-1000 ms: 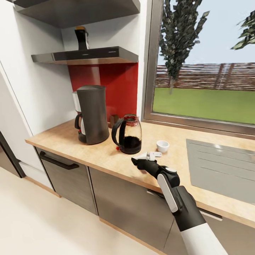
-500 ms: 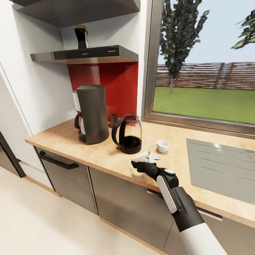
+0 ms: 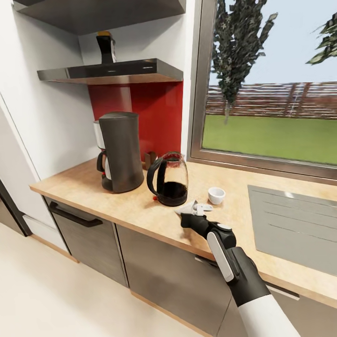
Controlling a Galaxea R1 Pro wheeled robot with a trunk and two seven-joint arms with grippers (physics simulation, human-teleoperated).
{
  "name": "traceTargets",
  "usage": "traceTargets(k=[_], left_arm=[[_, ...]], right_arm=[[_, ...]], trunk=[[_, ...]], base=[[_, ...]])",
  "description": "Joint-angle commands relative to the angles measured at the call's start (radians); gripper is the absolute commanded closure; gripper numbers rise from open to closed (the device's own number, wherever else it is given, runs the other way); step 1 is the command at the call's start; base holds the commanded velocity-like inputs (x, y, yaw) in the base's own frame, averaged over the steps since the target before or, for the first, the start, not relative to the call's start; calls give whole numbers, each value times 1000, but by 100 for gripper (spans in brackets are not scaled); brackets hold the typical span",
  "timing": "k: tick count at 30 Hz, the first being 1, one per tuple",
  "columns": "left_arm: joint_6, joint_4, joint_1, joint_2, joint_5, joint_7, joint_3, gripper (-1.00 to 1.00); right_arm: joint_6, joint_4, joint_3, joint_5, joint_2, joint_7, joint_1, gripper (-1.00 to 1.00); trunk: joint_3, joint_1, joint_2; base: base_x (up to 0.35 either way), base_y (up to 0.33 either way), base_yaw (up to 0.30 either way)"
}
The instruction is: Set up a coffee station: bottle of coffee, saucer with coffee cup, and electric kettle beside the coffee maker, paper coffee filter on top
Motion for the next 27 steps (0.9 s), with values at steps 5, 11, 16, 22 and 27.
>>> traceTargets(k=[5, 11, 16, 22, 27], left_arm=[[-1, -1, 0, 0, -1, 0, 3, -100], [-1, -1, 0, 0, 0, 1, 3, -100], [-1, -1, 0, 0, 0, 1, 3, -100], [-1, -1, 0, 0, 0, 1, 3, -100], [-1, -1, 0, 0, 0, 1, 3, -100]], right_arm=[[5, 2, -1, 5, 0, -3, 0, 100], [5, 2, -1, 5, 0, -3, -1, 100], [5, 2, -1, 5, 0, -3, -1, 100], [5, 2, -1, 5, 0, -3, -1, 100], [5, 1, -1, 5, 0, -3, -1, 100]], trunk=[[-1, 0, 0], [-1, 0, 0], [2, -4, 7], [21, -27, 49], [37, -46, 84]], base=[[2, 0, 0], [0, 0, 0], [0, 0, 0], [0, 0, 0], [0, 0, 0]])
